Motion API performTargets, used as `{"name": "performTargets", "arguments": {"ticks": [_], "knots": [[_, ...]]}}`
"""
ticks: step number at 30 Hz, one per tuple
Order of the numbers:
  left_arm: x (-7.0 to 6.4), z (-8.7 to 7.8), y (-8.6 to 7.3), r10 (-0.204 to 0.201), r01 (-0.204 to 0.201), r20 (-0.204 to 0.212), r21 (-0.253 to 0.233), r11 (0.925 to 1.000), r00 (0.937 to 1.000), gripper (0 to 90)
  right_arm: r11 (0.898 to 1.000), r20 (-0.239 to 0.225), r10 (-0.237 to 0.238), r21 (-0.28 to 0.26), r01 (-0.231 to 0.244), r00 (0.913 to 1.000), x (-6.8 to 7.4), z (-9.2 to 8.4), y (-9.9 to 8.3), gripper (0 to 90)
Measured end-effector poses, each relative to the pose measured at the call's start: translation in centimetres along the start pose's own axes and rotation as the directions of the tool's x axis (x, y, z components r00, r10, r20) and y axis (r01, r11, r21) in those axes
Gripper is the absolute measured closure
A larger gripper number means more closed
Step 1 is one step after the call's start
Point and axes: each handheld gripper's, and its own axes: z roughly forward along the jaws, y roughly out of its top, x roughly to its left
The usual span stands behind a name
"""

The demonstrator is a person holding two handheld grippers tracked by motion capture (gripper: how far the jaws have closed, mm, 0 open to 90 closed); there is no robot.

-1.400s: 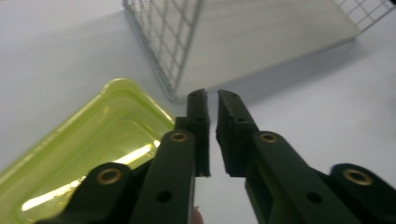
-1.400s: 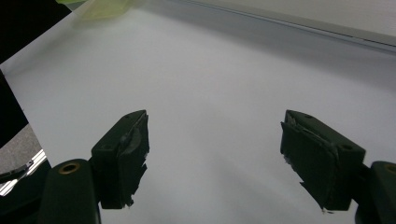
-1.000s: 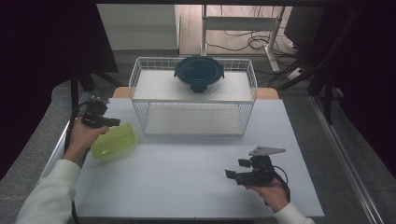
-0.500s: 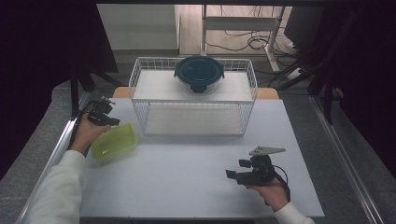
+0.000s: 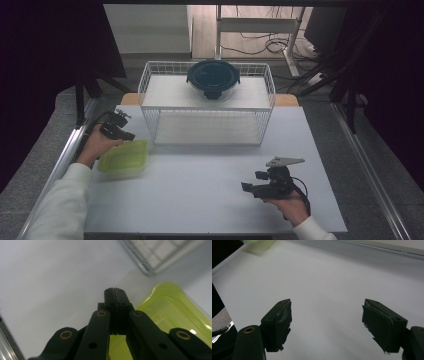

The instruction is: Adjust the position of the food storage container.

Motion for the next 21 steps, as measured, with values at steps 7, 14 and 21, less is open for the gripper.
{"name": "performTargets", "arguments": {"ticks": [7, 14, 21], "knots": [[-2.6, -0.1, 0.3, 0.099, -0.100, 0.030, 0.023, 0.9947, 0.9946, 90.0, 1.000, -0.005, -0.008, 0.002, 0.008, 1.0000, 0.2, 0.0, 0.1, 23.5], [-2.3, -0.6, 0.1, 0.064, -0.064, -0.003, 0.012, 0.9979, 0.9979, 90.0, 1.000, -0.006, -0.008, 0.003, 0.008, 0.9999, 0.3, 0.0, 0.1, 23.5], [-0.7, -2.2, -1.3, 0.000, 0.000, -0.021, -0.026, 0.9997, 0.9998, 90.0, 1.000, -0.001, 0.000, -0.003, 0.000, 1.0000, 0.0, -0.1, 0.0, 23.5]]}}
